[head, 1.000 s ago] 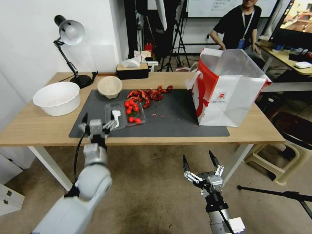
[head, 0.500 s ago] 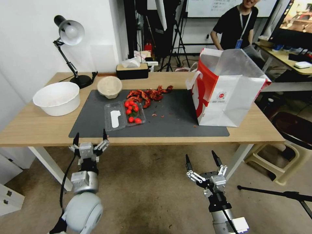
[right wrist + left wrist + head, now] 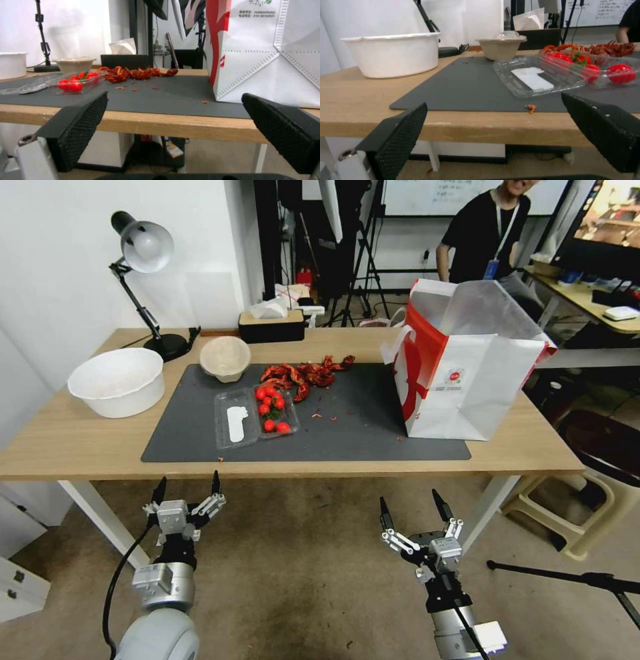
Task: Pick up the trash from the table and place it into the takeout bag.
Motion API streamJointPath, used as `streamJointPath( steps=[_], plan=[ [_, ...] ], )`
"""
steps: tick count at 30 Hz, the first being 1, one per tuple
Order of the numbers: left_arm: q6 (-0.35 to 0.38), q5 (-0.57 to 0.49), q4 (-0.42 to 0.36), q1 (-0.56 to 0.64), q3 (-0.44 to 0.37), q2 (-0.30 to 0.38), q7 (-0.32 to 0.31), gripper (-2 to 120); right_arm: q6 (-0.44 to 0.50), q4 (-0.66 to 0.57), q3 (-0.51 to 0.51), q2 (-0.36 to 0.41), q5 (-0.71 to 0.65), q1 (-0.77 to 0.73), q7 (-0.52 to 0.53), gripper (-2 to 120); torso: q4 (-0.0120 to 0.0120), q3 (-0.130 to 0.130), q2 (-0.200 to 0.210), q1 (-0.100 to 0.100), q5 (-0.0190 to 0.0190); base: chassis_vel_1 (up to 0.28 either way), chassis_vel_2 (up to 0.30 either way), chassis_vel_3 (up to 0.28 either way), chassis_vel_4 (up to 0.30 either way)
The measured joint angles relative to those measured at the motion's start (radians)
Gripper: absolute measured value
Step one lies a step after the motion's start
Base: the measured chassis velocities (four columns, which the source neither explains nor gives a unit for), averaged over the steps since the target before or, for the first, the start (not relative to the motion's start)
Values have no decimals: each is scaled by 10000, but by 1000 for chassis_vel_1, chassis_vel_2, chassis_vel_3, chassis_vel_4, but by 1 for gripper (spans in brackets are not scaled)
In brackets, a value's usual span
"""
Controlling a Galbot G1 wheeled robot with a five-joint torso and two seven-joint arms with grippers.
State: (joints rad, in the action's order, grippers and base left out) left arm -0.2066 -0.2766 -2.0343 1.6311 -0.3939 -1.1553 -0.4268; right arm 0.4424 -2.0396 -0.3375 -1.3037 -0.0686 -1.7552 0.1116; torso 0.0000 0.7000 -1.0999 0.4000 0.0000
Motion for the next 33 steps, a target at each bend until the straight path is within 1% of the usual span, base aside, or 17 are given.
streamJointPath(
  steps=[4,6,7,8,10,11,14,15,16,18,19,20,22,23,24,28,33],
  plan=[
    [284,-380,-34,-506,-13,162,-27,100,0,-34,-11,23,-3,-20,3,100,2,0,0,0,-1,0,0,0,0],
    [770,-1112,-156,-1192,5,425,-34,100,-1,-40,-14,46,-5,-21,9,100,-2,1,0,0,0,0,0,0,0],
    [770,-1112,-156,-1192,5,425,-34,100,-1,-40,-14,46,-5,-21,9,100,-2,1,0,0,0,0,0,0,0],
    [1037,-1606,-217,-1514,25,558,-39,100,-10,-39,1,66,-8,-4,11,100,-6,0,0,0,-1,0,0,0,0],
    [1600,-2896,-258,-2260,155,880,-106,100,-40,-40,46,102,-11,48,12,100,4,1,0,0,1,0,0,0,0],
    [1600,-2896,-258,-2260,155,880,-106,100,-40,-40,46,102,-11,48,12,100,4,1,0,0,1,0,0,0,0],
    [2389,-5210,-69,-3578,442,1329,-464,100,-41,-51,44,59,-8,-1,18,100,-7,1,0,1,0,0,0,0,0],
    [2389,-5210,-69,-3578,442,1329,-464,100,-41,-51,44,59,-8,-1,18,100,-7,1,0,1,0,0,0,0,0],
    [2654,-6102,81,-4122,511,1444,-581,100,-35,-70,38,37,5,-40,18,100,3,2,0,1,-5,0,0,0,0],
    [3077,-7716,550,-5367,613,1582,-567,100,-4,-83,31,3,22,-96,15,100,3,1,0,0,2,0,0,0,0],
    [3166,-8202,870,-5883,696,1600,-588,100,8,-83,30,-8,27,-111,16,100,-4,1,0,0,1,0,0,0,0],
    [3166,-8202,870,-5883,696,1600,-588,100,8,-83,30,-8,27,-111,16,100,-4,1,0,0,1,0,0,0,0],
    [3414,-9308,2059,-7438,1025,1581,-798,100,44,-86,40,-58,76,-134,13,100,-3,3,1,5,-2,0,0,0,0],
    [3512,-9638,2493,-7896,1126,1555,-892,100,45,-99,37,-88,88,-143,15,100,-5,3,1,5,3,0,0,0,0],
    [3512,-9638,2493,-7896,1126,1555,-892,100,45,-99,37,-88,88,-143,15,100,-5,3,1,5,3,0,0,0,0],
    [3943,-10823,3985,-9330,1396,1381,-1174,100,55,-115,6,-123,114,-174,17,100,1,1,0,3,1,0,0,0,0],
    [4175,-11582,4732,-9990,1423,1183,-1282,100,64,-99,-64,-118,116,-186,35,100,-2,2,1,4,1,0,0,0,0]
  ],
)
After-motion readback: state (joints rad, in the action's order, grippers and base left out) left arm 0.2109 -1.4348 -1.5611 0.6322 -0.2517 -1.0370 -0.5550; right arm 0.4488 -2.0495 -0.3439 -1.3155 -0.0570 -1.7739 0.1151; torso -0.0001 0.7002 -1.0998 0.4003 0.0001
